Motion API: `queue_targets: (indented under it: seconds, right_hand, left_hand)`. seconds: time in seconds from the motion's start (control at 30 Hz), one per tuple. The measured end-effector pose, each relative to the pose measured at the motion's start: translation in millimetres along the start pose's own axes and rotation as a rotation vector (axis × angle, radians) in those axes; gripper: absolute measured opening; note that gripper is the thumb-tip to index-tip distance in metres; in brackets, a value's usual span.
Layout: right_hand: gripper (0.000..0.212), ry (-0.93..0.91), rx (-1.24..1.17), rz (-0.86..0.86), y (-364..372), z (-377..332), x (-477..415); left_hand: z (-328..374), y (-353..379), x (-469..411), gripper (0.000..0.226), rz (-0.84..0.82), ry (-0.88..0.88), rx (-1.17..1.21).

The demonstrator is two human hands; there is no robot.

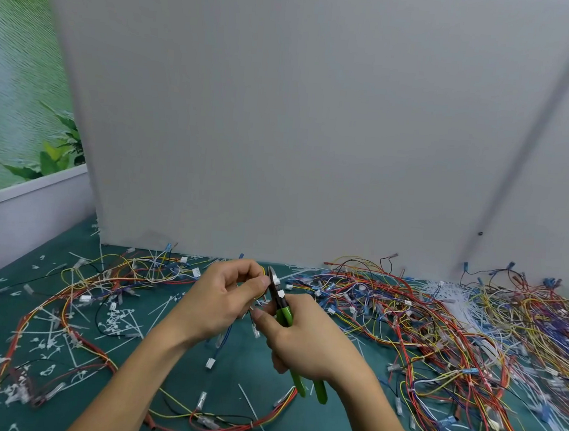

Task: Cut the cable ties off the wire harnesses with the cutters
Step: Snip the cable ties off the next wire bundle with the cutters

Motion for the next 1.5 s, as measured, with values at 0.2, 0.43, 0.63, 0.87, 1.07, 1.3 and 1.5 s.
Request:
queue_targets:
  seconds: [0.2, 0.43, 0.63, 0.87, 1.07, 1.3, 1.5]
  right_hand:
    - [0.033, 0.014, -0.002, 0.028, -1.8, 1.6, -0.9]
    - [0.032, 0.003, -0.029, 0.005, 0.9, -1.4, -0.3]
    - [0.032, 0.002, -0.014, 0.009, -0.7, -2.8, 1.0]
    - [0.033, 0.011, -0.02, 0.069, -1.2, -2.4, 0.9]
    - [0.031, 0.023, -0.033, 0.059, 5.0, -1.2, -2.2]
    - [0.03, 0.013, -0.053, 0.054, 5.2, -1.8, -1.2]
    - [0.034, 0.011, -0.081, 0.073, 2.7, -3.9, -0.2]
  left_hand:
    - [-0.1, 0.5, 0.2, 0.025, -0.003, 0.007, 0.014]
    - [-3.9, 0.2, -1.0, 0.026, 0.007, 0.001, -0.016]
    - [-2.7, 0.8, 0.0, 0.025, 0.01, 0.001, -0.003]
    - [-0.2, 1.2, 0.2, 0.025, 0.006, 0.012, 0.025]
    - [0.1, 2.6, -0.5, 0.022, 0.009, 0.029, 0.001]
    - [0.6, 1.7, -1.1, 0.023, 0.009, 0.041, 0.005]
    - [-1.0, 0.0, -1.1, 0.023, 0.004, 0.065, 0.026]
Point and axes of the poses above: each hand's wrist, its own x-axis away from the middle knuckle, its own y-axis out of the palm, z = x × y, the point moved 2 cm from there along -x, towards the middle knuckle, and after that the axes turned 5 degrees about x, right-handed, at the moved point
